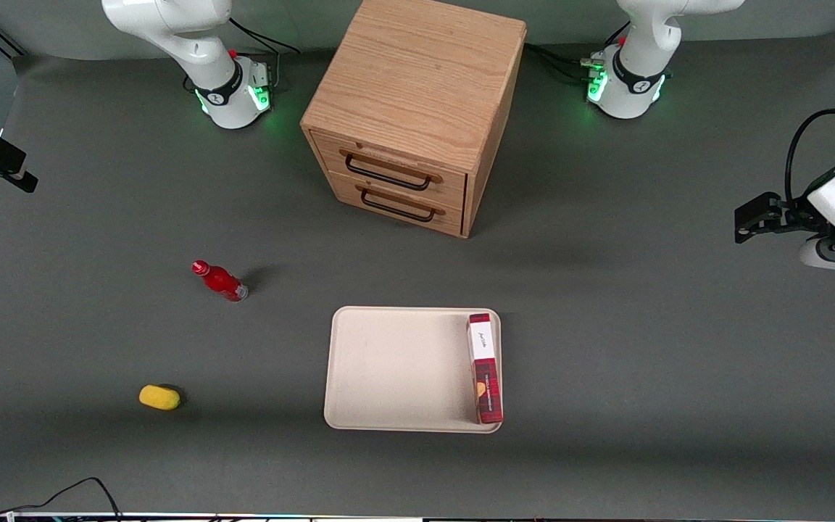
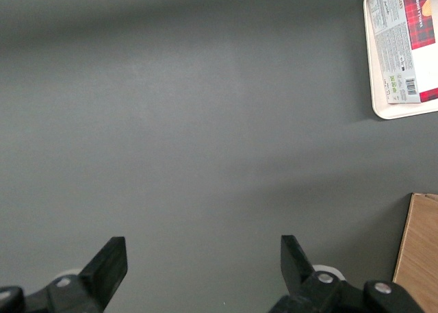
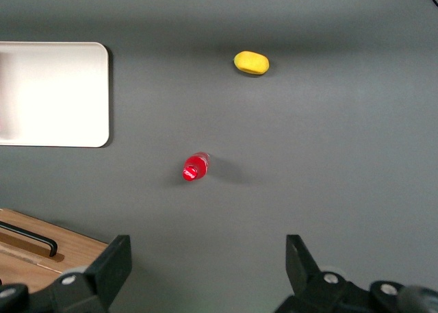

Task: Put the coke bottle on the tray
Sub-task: 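Move the right gripper out and toward the red bottle lying on the table, then lower the open right gripper around the red bottle's neck and close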

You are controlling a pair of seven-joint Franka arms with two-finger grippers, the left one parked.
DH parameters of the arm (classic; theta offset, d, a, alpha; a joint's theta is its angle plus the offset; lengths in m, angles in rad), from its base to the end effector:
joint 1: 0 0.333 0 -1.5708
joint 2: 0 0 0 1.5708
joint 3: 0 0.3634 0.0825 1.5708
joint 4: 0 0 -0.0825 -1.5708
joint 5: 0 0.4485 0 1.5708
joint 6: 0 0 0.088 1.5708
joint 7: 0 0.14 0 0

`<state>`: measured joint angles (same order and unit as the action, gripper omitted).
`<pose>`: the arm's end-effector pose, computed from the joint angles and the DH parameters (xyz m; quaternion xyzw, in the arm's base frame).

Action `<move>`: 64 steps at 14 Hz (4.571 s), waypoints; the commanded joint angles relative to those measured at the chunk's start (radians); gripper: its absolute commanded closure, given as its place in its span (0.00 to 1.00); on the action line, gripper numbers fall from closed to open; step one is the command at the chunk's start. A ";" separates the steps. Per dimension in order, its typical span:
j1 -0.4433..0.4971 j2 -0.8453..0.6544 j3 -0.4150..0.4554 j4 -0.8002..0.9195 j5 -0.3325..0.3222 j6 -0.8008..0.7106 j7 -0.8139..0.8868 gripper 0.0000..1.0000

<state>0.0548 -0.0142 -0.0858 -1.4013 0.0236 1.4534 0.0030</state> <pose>0.6001 -0.0156 0.7267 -0.9993 0.0152 -0.0333 0.0118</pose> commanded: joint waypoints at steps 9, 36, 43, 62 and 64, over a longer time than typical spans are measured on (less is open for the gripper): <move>0.006 0.079 0.015 0.119 -0.018 -0.077 0.017 0.00; 0.007 -0.143 0.078 -0.416 -0.002 0.253 0.025 0.01; 0.007 -0.072 0.141 -0.660 0.002 0.579 0.069 0.05; 0.007 0.086 0.144 -0.844 -0.014 0.910 0.061 0.05; 0.003 0.079 0.144 -0.872 -0.013 0.938 0.061 0.09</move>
<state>0.0604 0.1045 0.0571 -2.2191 0.0214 2.3529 0.0502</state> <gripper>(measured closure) 0.066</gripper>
